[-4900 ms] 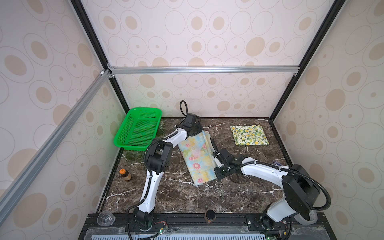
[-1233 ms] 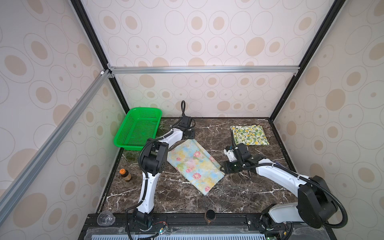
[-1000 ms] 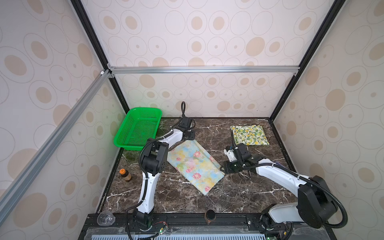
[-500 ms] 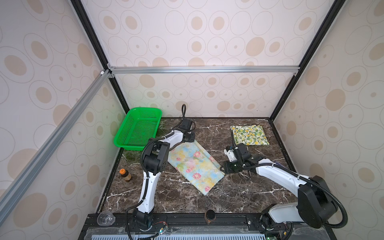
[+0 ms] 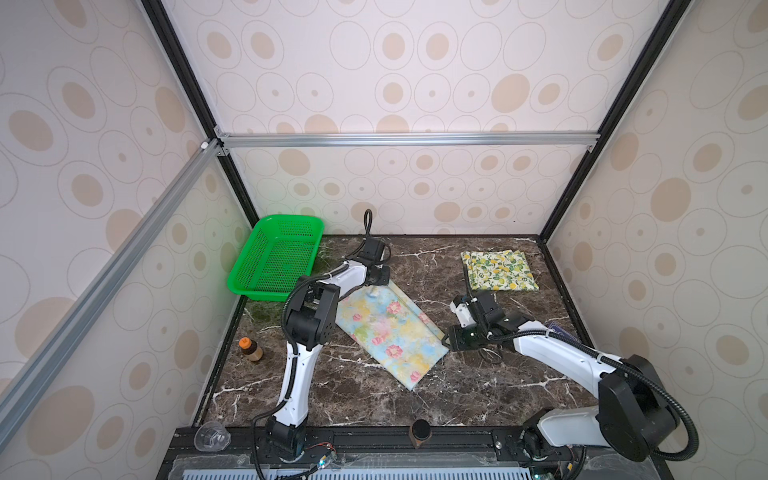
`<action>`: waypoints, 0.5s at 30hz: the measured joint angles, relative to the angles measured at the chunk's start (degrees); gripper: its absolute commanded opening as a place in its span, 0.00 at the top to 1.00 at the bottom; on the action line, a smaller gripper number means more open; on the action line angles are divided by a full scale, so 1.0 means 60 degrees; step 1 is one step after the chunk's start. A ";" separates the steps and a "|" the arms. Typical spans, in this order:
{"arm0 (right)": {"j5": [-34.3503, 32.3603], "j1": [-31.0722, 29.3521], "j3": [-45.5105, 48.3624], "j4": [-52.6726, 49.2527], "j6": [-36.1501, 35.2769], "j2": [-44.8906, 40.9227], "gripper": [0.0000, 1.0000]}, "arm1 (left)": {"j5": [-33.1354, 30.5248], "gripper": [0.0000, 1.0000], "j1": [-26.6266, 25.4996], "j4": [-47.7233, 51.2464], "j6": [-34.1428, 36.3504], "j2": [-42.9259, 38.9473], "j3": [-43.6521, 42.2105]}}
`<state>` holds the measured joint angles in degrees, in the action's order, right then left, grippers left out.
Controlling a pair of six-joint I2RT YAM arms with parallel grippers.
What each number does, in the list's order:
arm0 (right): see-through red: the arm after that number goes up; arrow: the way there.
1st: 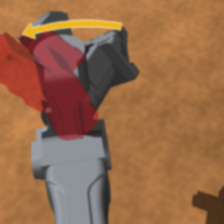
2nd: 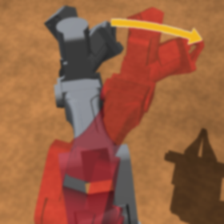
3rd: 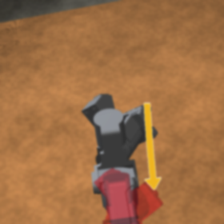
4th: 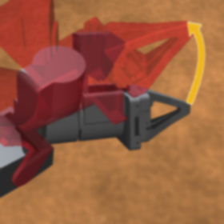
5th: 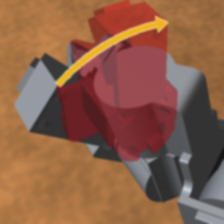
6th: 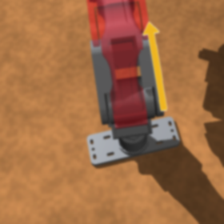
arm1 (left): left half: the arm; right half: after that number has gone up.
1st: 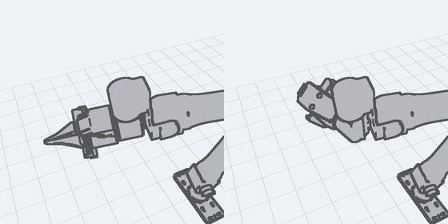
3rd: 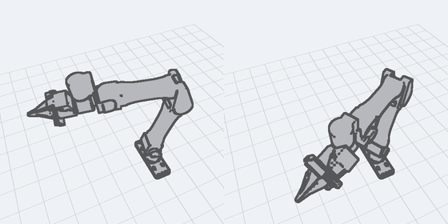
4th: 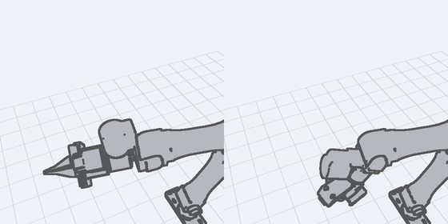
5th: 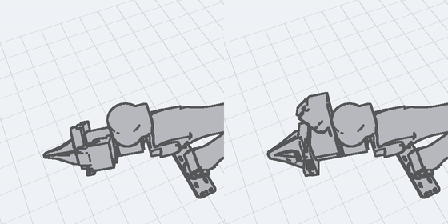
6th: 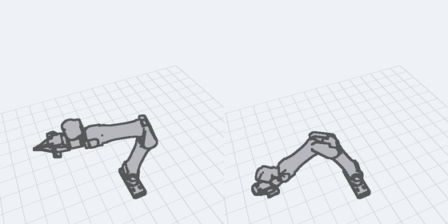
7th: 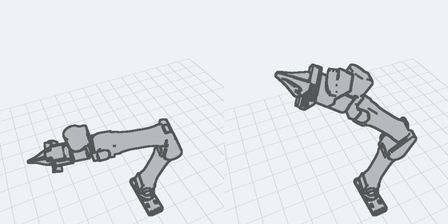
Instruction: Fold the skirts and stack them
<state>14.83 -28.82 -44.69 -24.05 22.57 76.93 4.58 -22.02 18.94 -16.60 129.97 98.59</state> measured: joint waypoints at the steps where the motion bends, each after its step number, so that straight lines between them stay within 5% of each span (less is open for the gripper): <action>1: 0.0033 -0.0007 0.0076 0.0004 0.0033 -0.0066 0.53 | 0.0007 1.00 0.0000 0.0000 0.0000 0.0000 0.0000; 15: 0.0160 -0.0208 0.0313 0.0630 0.0186 0.0514 0.56 | 0.0058 1.00 0.0000 0.0000 -0.0007 0.0000 0.0000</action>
<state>15.79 -30.06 -42.81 -20.27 23.68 80.01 4.93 -22.02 18.94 -16.64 129.97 98.59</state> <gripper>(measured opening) 0.450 0.049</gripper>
